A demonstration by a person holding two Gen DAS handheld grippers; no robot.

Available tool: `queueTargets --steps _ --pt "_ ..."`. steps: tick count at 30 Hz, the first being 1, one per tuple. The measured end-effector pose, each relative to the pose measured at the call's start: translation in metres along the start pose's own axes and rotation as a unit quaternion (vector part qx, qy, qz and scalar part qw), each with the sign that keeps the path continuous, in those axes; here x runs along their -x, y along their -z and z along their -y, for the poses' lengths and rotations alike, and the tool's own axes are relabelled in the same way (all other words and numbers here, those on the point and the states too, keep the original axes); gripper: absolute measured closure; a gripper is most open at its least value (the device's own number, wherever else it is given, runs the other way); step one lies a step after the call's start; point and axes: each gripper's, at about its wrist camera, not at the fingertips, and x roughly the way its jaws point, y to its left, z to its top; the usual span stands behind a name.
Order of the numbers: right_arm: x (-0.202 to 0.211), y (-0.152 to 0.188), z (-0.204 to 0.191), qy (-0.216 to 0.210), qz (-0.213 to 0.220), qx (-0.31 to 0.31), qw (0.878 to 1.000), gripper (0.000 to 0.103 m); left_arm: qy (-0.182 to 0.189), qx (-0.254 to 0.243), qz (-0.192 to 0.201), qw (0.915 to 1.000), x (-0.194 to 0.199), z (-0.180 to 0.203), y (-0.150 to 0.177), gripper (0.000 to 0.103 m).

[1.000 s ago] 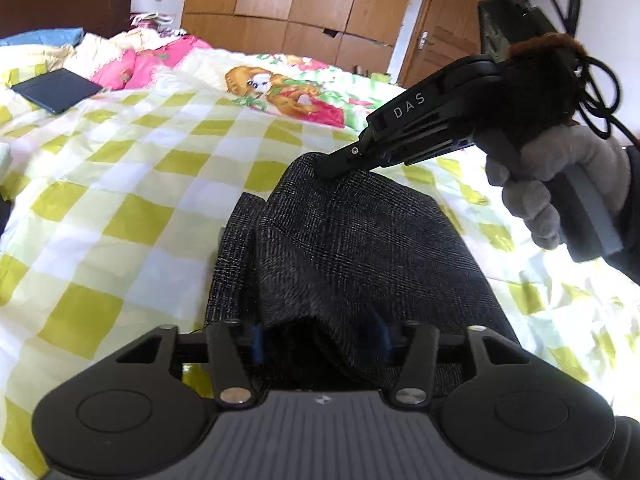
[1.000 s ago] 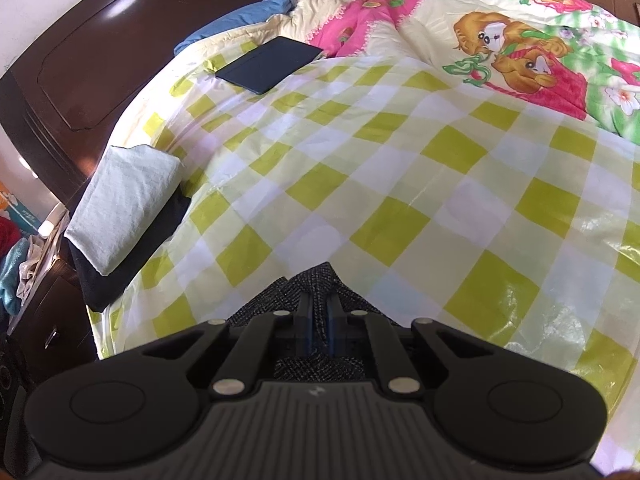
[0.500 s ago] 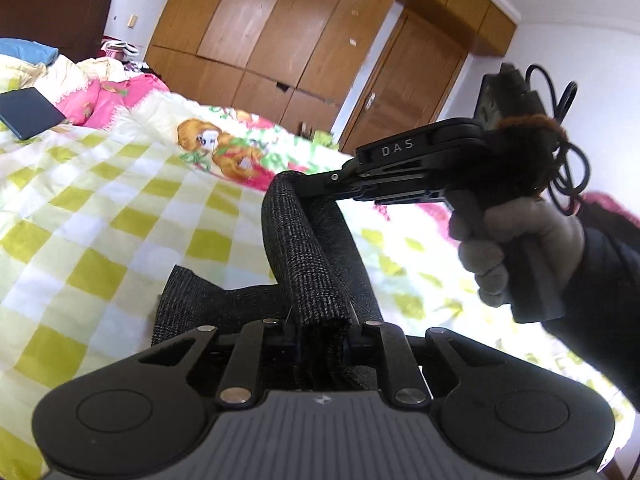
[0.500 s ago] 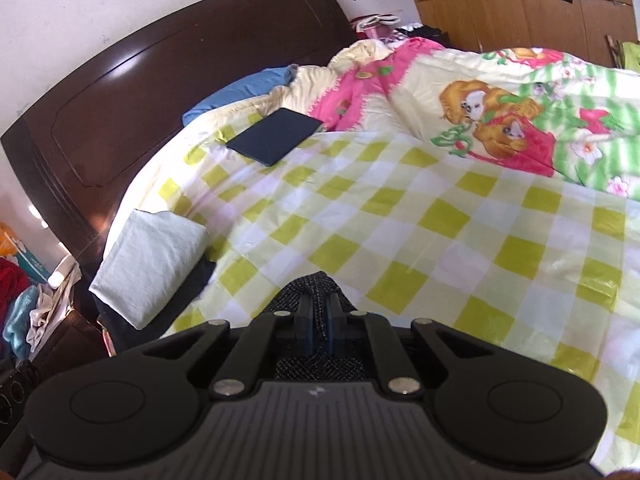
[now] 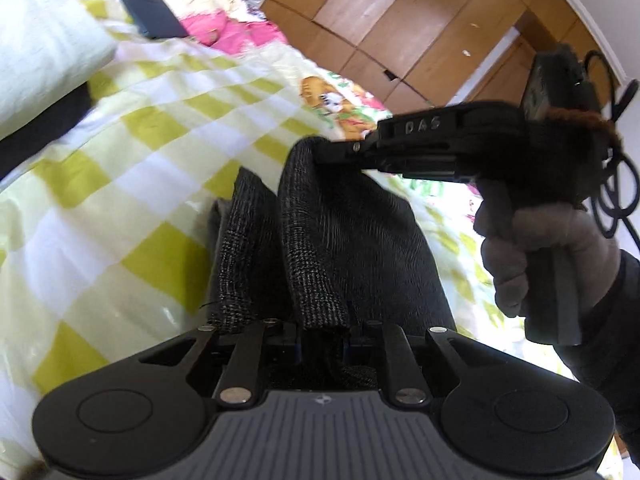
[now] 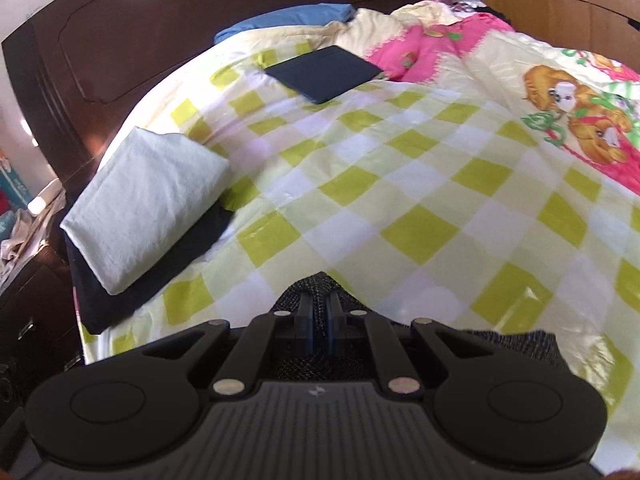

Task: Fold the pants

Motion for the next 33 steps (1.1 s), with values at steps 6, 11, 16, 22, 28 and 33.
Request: queueTargets --steps 6,11,16,22,28,33 --pt "-0.013 -0.007 -0.023 0.003 -0.006 0.037 0.999 0.095 -0.003 0.014 0.009 0.9999 0.012 -0.008 -0.001 0.073" --pt "-0.011 -0.012 -0.018 -0.016 0.000 0.007 1.000 0.095 -0.005 0.015 0.026 0.9995 0.025 -0.007 -0.005 0.073" --pt "0.013 -0.015 -0.005 -0.007 -0.006 -0.042 0.999 0.086 -0.004 -0.036 0.041 0.9985 0.033 0.014 -0.007 0.073" --pt "0.059 -0.021 0.004 -0.018 -0.001 -0.146 0.989 0.050 0.006 -0.073 0.049 0.9961 0.031 0.032 -0.006 0.073" --pt "0.018 -0.034 -0.050 0.020 -0.100 -0.072 0.992 0.037 0.011 -0.106 0.058 0.9927 0.031 0.048 -0.006 0.073" --pt "-0.007 -0.037 -0.057 0.097 -0.133 -0.016 0.986 0.095 0.026 -0.143 0.059 0.9876 0.033 0.067 0.001 0.073"
